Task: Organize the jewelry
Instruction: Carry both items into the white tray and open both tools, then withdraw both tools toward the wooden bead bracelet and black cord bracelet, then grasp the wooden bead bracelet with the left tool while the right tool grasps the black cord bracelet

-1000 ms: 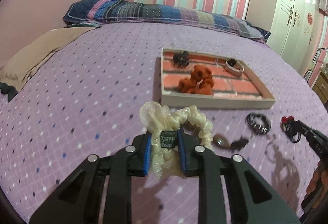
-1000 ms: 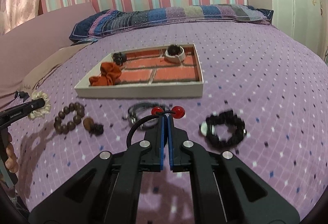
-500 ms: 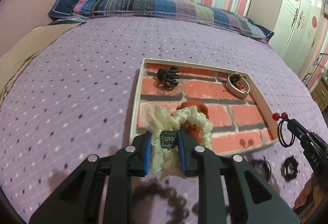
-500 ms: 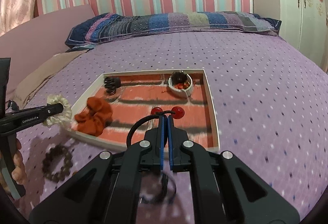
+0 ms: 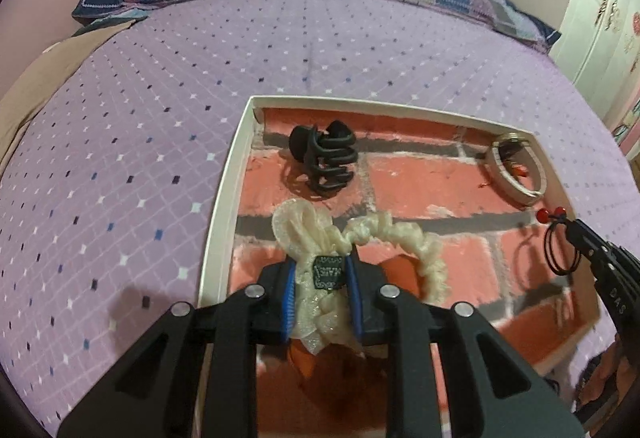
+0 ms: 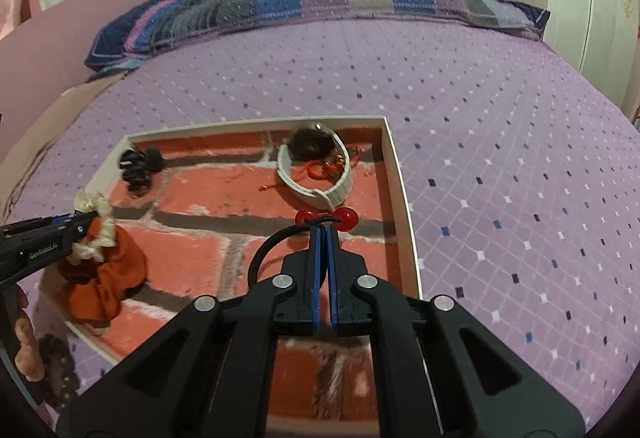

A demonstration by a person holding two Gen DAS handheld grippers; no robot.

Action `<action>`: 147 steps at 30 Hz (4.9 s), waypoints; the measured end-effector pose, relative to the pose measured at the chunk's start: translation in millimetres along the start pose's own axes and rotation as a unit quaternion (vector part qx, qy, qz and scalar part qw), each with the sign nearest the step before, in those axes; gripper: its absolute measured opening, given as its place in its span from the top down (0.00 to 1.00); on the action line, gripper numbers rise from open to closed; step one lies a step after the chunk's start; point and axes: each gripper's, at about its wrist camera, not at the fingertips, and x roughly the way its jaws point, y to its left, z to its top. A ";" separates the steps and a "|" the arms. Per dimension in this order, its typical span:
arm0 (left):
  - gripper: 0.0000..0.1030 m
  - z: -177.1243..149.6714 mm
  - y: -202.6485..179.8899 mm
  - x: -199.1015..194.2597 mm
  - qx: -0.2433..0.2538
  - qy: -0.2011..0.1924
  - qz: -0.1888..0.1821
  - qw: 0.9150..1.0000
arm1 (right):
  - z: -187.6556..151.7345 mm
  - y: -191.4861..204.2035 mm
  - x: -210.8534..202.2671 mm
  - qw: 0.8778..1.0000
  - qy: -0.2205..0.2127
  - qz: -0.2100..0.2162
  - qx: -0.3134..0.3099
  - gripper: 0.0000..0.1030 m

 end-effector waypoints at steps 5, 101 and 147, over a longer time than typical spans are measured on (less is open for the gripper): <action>0.78 9.0 9.1 20.6 -0.015 0.018 0.004 1.000 | 3.3 -3.1 18.5 1.000 0.016 -0.006 0.004 0.96; 0.26 -175.6 52.2 -108.6 -0.018 -0.057 0.048 0.997 | -132.2 24.3 -106.1 0.998 -0.034 -0.053 -0.020 0.18; 0.69 -169.5 48.6 -93.7 0.026 -0.050 0.008 0.998 | -131.0 43.0 -70.9 0.997 0.032 -0.072 -0.006 0.43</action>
